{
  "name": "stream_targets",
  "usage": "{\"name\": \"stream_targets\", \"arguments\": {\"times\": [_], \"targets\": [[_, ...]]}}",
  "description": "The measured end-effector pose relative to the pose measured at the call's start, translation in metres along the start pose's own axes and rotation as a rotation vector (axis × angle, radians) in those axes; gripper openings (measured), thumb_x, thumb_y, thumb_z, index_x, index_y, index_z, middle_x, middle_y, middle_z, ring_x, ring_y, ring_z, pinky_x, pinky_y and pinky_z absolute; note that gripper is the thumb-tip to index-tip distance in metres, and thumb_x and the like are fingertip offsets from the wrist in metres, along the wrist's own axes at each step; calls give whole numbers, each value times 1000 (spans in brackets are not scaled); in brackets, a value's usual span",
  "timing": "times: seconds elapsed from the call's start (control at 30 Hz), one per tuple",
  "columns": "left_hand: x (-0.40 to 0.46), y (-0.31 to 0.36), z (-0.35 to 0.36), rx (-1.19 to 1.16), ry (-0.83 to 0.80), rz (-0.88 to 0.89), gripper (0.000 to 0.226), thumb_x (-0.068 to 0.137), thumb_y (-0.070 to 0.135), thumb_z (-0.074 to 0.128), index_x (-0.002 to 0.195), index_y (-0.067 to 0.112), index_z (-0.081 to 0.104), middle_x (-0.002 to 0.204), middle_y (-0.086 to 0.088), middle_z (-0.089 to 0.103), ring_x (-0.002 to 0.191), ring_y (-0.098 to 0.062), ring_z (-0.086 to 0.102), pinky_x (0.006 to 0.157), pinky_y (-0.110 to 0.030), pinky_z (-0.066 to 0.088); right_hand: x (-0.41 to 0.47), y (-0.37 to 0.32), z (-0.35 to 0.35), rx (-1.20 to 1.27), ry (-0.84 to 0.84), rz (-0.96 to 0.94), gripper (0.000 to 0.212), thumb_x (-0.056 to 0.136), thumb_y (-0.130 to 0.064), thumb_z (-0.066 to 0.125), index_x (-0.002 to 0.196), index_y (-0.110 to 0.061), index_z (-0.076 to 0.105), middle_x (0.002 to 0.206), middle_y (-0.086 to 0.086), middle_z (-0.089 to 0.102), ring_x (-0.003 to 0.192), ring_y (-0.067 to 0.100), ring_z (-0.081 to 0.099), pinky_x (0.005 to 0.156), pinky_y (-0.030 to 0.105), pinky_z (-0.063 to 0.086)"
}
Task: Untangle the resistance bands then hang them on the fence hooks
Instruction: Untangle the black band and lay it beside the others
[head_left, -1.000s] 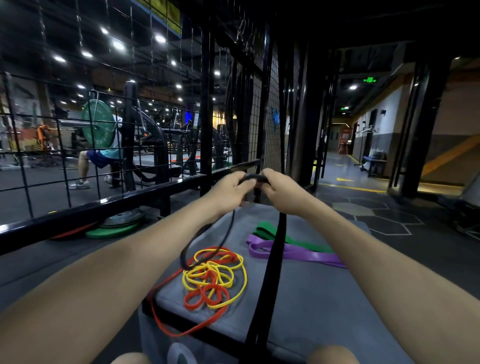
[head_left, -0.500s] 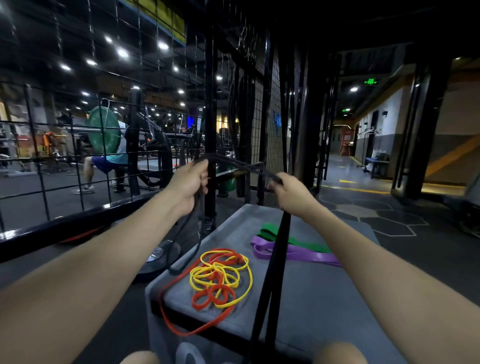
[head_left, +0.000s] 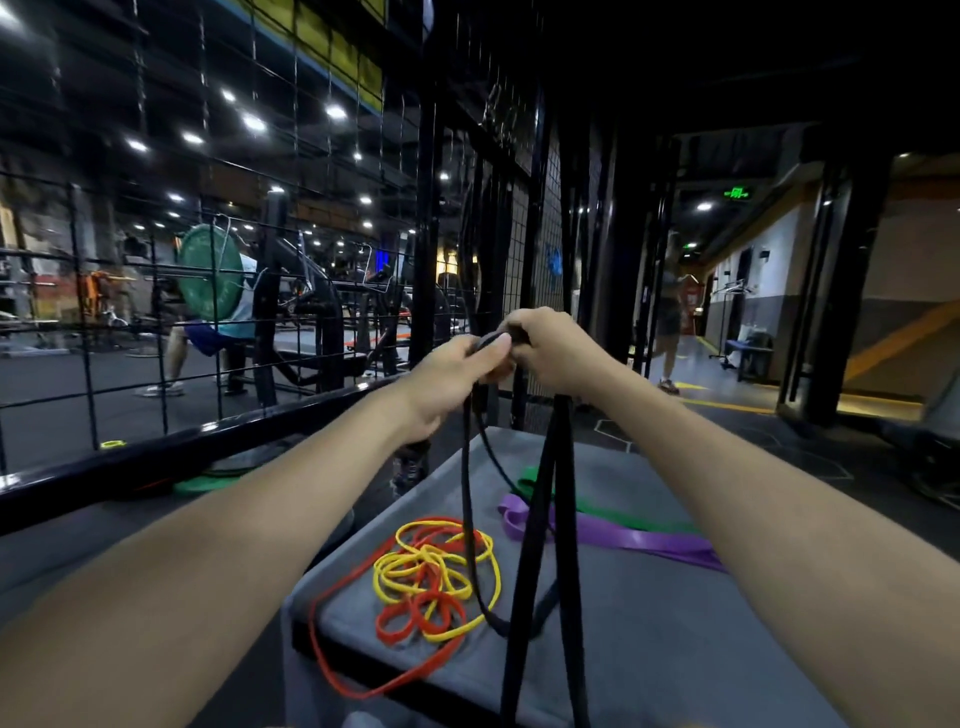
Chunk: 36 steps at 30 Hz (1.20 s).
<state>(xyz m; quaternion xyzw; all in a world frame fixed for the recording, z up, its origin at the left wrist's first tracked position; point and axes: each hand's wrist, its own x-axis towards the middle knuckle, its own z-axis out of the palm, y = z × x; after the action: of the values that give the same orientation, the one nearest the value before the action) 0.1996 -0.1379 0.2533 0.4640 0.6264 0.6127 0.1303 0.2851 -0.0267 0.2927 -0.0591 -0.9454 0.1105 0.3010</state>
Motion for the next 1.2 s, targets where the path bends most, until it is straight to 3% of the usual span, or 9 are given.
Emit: {"name": "stream_targets", "arguments": {"times": [0.1, 0.23, 0.47, 0.6, 0.77, 0.83, 1.0, 1.1, 1.2], "targets": [[7, 1, 6, 96, 23, 36, 24, 97, 35, 43, 92, 15, 55, 73, 0, 48, 69, -14, 49, 75, -34, 48, -1, 5, 1, 4, 28, 24, 17, 90, -17, 56, 102, -5, 61, 94, 5, 61, 84, 17, 55, 69, 26, 44], [12, 1, 4, 101, 139, 91, 23, 98, 32, 43, 83, 17, 53, 64, 5, 41, 57, -8, 37, 58, -23, 37, -9, 13, 7, 166, 14, 40, 25, 89, -29, 60, 97, -6, 60, 82, 5, 61, 72, 17, 55, 68, 34, 47], [5, -7, -25, 57, 219, 86, 28, 98, 34, 42, 74, 19, 48, 64, 3, 34, 57, -10, 32, 60, -27, 33, -28, 20, 30, 399, -122, 99, 4, 94, -13, 51, 94, -10, 54, 68, -3, 54, 57, 6, 51, 48, 9, 38], [-7, -16, -36, -45, 179, -7, 30, 99, 30, 40, 73, 16, 45, 65, 2, 35, 60, -9, 36, 58, -22, 36, -15, 16, 29, 418, -77, 111, 10, 95, -16, 51, 91, -9, 57, 70, 1, 58, 62, 12, 56, 60, 25, 49], [-27, -21, -48, 136, -66, -188, 21, 100, 25, 37, 89, 13, 52, 78, -1, 49, 69, -12, 52, 66, -22, 44, -3, 8, 18, 256, 23, 26, 14, 92, -17, 54, 96, -16, 68, 65, -2, 56, 49, 6, 43, 45, 12, 36], [-29, -20, -49, 118, -99, -192, 15, 99, 22, 41, 96, 14, 53, 85, -1, 55, 79, -13, 58, 72, -23, 47, 1, 1, 16, 247, 50, -23, 16, 90, -17, 58, 101, -19, 70, 69, -4, 59, 52, 5, 44, 49, 14, 37], [-17, -6, -37, 110, -58, -58, 10, 96, 23, 46, 97, 17, 55, 86, 0, 60, 83, -11, 58, 72, -20, 46, 8, -14, 17, 155, 28, -93, 19, 90, -10, 57, 101, -16, 71, 77, -6, 67, 63, -4, 57, 61, 12, 45], [-8, 0, -28, 76, 38, 6, 21, 99, 23, 41, 85, 14, 54, 71, -1, 47, 67, -12, 48, 66, -25, 44, 9, -10, 17, 169, 68, -85, 17, 90, -16, 58, 102, -17, 71, 87, 4, 71, 81, 19, 67, 76, 37, 56], [0, 2, -22, -21, 100, 27, 23, 100, 24, 39, 83, 16, 52, 68, 2, 39, 61, -8, 38, 62, -23, 40, 6, -5, 19, 180, 99, -87, 15, 90, -20, 58, 101, -16, 68, 83, 4, 69, 70, 17, 61, 69, 34, 53]]}}
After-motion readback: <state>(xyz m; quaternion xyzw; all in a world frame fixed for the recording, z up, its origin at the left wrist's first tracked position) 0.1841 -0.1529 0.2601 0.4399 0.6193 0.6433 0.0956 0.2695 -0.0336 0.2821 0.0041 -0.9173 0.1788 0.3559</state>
